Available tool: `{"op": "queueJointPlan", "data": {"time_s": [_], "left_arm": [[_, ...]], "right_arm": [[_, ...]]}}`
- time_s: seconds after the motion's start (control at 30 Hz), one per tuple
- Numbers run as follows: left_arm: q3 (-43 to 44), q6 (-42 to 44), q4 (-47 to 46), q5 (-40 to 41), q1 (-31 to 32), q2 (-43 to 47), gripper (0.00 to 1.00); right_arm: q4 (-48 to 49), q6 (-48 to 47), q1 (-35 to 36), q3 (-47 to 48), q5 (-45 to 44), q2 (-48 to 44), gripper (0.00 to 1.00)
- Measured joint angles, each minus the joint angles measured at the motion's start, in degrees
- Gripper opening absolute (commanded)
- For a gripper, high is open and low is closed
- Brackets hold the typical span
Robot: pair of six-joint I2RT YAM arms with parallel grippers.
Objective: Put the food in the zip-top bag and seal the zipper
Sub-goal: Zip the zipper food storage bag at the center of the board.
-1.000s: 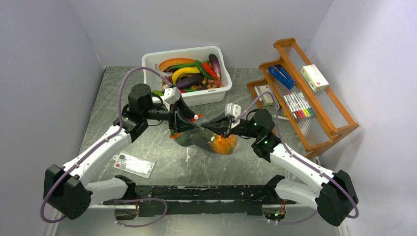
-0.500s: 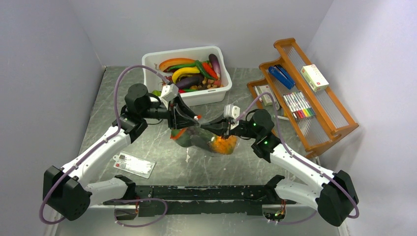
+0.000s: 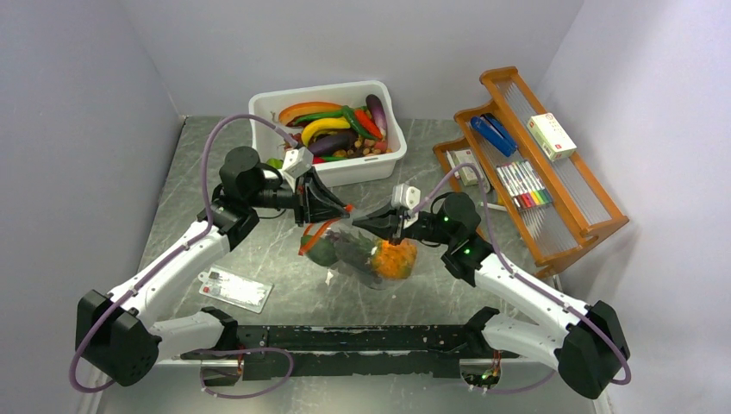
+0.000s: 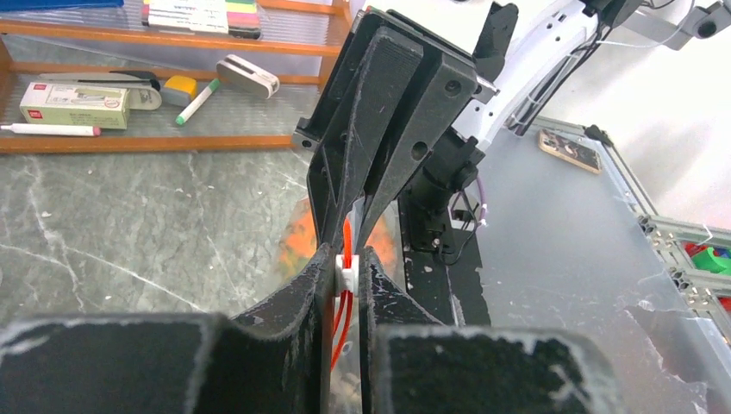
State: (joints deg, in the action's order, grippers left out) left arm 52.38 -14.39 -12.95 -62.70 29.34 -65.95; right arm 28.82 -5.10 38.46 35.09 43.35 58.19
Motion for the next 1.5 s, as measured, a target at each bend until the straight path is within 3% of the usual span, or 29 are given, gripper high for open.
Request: {"op": "queueJointPlan", "data": {"time_s": [0.37, 0.4, 0.43, 0.47, 0.57, 1.07, 1.13, 1.2, 1.5], "left_arm": [[-1.25, 5.70, 4.79, -0.42, 0.02, -1.16, 0.07], [-1.40, 6.08, 5.16, -0.44, 0.02, -1.16, 0.07], [-1.44, 6.47, 5.46, -0.48, 0.02, -1.14, 0.07], [-1.44, 6.84, 5.73, -0.52, 0.02, -1.14, 0.07], [-1.44, 8.68, 7.32, -0.39, 0.00, -1.11, 0.07], [7.80, 23.15, 23.91, -2.27, 0.61, -4.83, 0.07], [7.89, 23.54, 24.28, -2.32, 0.83, -5.25, 0.07], [7.89, 23.61, 24.52, -2.32, 0.90, -5.44, 0.07], [4.79, 26.45, 27.19, 0.44, 0.92, -3.89, 0.07]], "right_arm": [[2.19, 2.86, 0.09, -1.03, -2.51, 0.02, 0.00], [2.10, 2.82, 0.13, -1.03, -2.19, 0.13, 0.03], [1.55, 2.54, 0.13, -0.83, -1.77, 0.37, 0.20], [0.15, 2.01, 0.13, -0.20, -1.11, 0.83, 0.32], [-5.11, -0.44, 0.13, 3.39, 0.72, 2.51, 0.39], [-42.34, -19.19, 3.21, 24.44, -1.95, 9.62, 0.45], [-44.06, -20.04, 4.13, 25.29, -2.29, 10.75, 0.39], [-44.19, -20.57, 4.79, 25.77, -2.32, 12.02, 0.00], [-33.97, -15.30, 4.72, 17.25, -5.25, 9.94, 0.00]]}}
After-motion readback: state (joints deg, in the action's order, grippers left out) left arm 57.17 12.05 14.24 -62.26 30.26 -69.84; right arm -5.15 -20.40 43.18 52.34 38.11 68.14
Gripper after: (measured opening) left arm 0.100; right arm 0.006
